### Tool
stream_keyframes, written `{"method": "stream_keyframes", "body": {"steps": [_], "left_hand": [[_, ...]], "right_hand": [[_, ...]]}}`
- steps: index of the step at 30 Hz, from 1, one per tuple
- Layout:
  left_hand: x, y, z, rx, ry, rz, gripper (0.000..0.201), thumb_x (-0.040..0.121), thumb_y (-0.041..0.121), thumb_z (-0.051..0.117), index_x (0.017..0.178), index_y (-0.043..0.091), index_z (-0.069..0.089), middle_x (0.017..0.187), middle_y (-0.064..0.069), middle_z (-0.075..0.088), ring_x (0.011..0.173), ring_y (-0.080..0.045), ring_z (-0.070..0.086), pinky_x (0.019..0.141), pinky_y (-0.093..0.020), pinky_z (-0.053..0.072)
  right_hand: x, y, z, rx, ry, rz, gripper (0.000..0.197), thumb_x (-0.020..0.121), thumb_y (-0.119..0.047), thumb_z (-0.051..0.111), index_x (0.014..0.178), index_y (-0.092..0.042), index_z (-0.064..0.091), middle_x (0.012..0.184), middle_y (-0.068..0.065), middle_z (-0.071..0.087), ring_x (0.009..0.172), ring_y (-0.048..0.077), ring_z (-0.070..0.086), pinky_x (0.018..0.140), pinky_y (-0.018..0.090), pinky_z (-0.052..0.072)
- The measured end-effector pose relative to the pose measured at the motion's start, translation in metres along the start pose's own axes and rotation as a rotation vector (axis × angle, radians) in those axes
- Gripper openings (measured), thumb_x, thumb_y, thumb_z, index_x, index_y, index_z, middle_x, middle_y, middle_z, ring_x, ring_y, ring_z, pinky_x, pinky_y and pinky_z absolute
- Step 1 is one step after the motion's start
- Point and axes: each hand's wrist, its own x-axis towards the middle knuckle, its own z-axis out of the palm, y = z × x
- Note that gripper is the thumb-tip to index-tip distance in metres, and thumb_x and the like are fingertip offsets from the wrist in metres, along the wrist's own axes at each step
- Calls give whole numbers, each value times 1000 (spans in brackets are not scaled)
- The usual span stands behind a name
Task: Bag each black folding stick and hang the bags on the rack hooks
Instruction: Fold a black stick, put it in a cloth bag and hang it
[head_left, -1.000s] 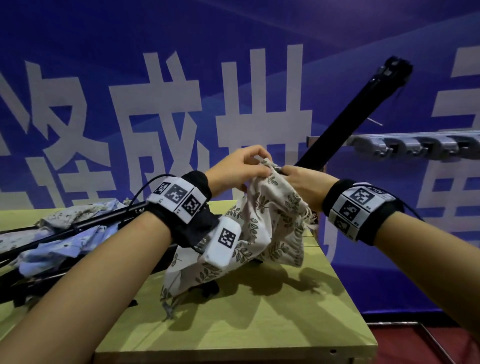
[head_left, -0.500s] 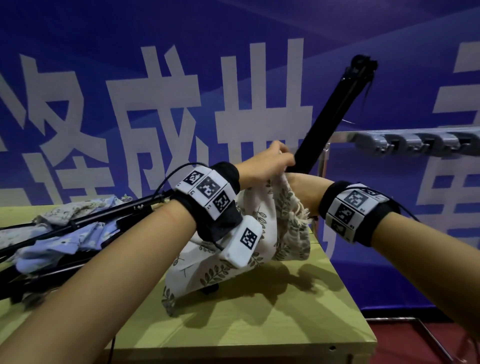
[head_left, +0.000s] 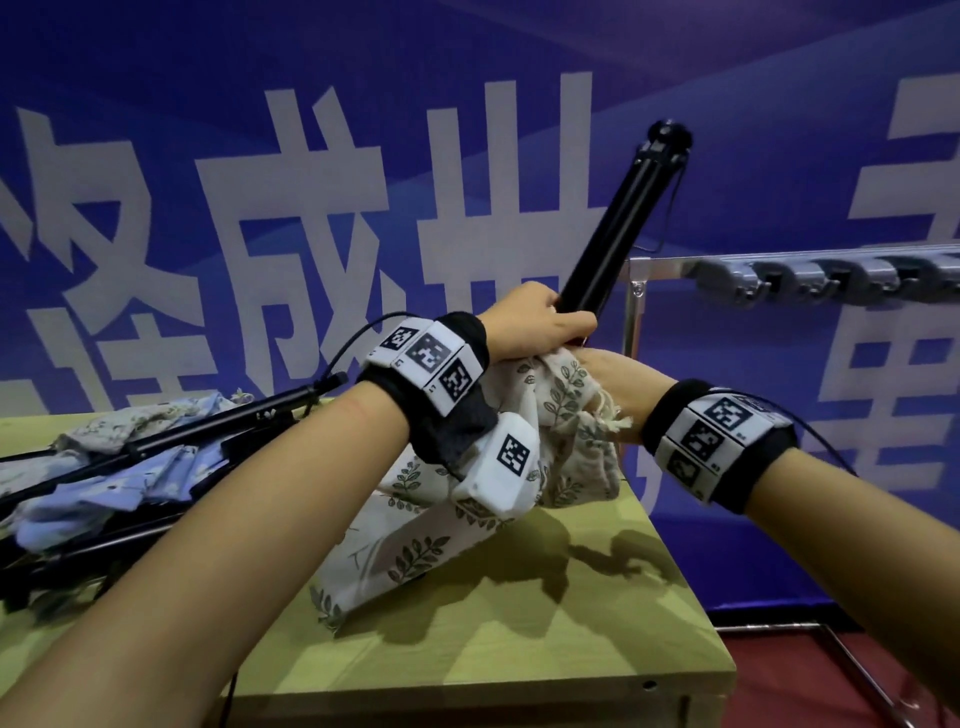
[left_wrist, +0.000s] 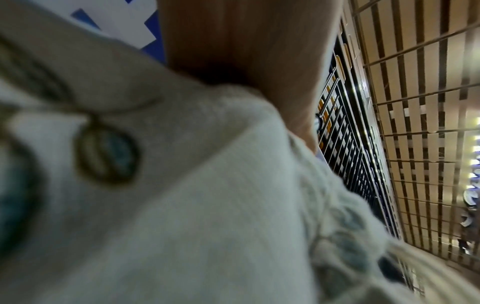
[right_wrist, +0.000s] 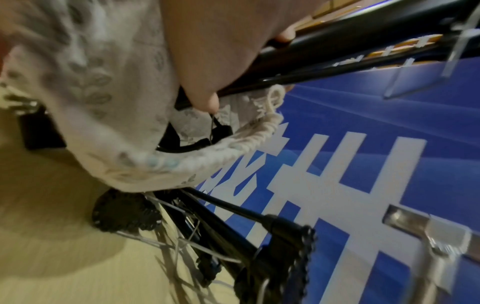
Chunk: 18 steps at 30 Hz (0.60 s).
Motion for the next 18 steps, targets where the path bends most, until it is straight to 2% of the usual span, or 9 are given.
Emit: {"method": "stream_keyframes", "body": {"steps": [1, 3, 5, 7, 8, 10, 13, 15, 18], "left_hand": [[0, -2, -2, -2, 16, 0, 28, 86, 24, 57, 61, 14, 52, 54, 0, 50, 50, -12, 47, 50, -19, 38], [2, -6, -6, -9, 50, -6, 25, 85, 25, 58, 65, 12, 53, 58, -1, 52, 54, -14, 48, 54, -23, 38], [2, -9, -12, -10, 76, -11, 26, 87, 25, 57, 66, 11, 55, 60, -1, 52, 54, -12, 48, 51, -19, 38], [2, -8, -18, 8, 93, -7, 32, 90, 26, 56, 61, 13, 50, 52, 2, 46, 44, -4, 42, 40, -12, 31], [3, -7, -20, 15, 97, 1, 34, 91, 25, 55, 60, 14, 47, 46, 5, 43, 36, -2, 39, 37, -12, 28], [5, 3, -24, 17, 97, 16, 37, 92, 24, 55, 58, 14, 44, 34, 10, 38, 27, -1, 34, 34, -11, 26], [7, 26, -29, 7, 94, 58, 38, 93, 23, 54, 57, 14, 43, 26, 12, 35, 25, -1, 34, 33, -10, 26], [11, 44, -34, 0, 104, 92, 40, 94, 25, 54, 56, 15, 44, 26, 12, 37, 24, 0, 35, 33, -10, 26], [21, 70, -39, -2, 132, 135, 39, 92, 32, 55, 58, 14, 50, 36, 10, 45, 28, 0, 39, 36, -12, 30]], "right_hand": [[-6, 5, 6, -58, 117, -96, 36, 84, -15, 43, 112, -6, 64, 109, 13, 69, 107, 28, 61, 100, 36, 40], [-24, 10, 11, -139, 296, -90, 38, 82, -18, 48, 119, -10, 52, 117, 13, 65, 117, 29, 49, 105, 40, 33], [-37, 11, 10, -61, 389, 93, 39, 79, -15, 48, 118, -10, 51, 123, 18, 61, 114, 33, 53, 97, 44, 44], [-48, 12, 11, 135, 464, 350, 37, 78, -7, 40, 109, -5, 58, 119, 20, 59, 102, 36, 60, 81, 45, 54], [-51, 12, 10, 268, 505, 479, 33, 80, -4, 40, 106, -3, 60, 116, 16, 57, 97, 33, 59, 77, 43, 55], [-54, 16, 10, 565, 479, 720, 20, 90, -4, 48, 107, -5, 59, 108, 4, 51, 89, 21, 53, 79, 38, 48], [-50, 21, 6, 1001, 366, 1011, 17, 94, -25, 53, 106, -13, 55, 98, 0, 53, 86, 16, 51, 75, 29, 42], [-49, 26, 0, 1339, 322, 1088, 23, 93, -35, 52, 107, -16, 55, 99, 0, 59, 91, 18, 56, 74, 31, 49], [-55, 38, -16, 1582, 407, 1105, 35, 91, -38, 55, 115, -13, 60, 105, 6, 67, 87, 21, 65, 69, 33, 55]]}}
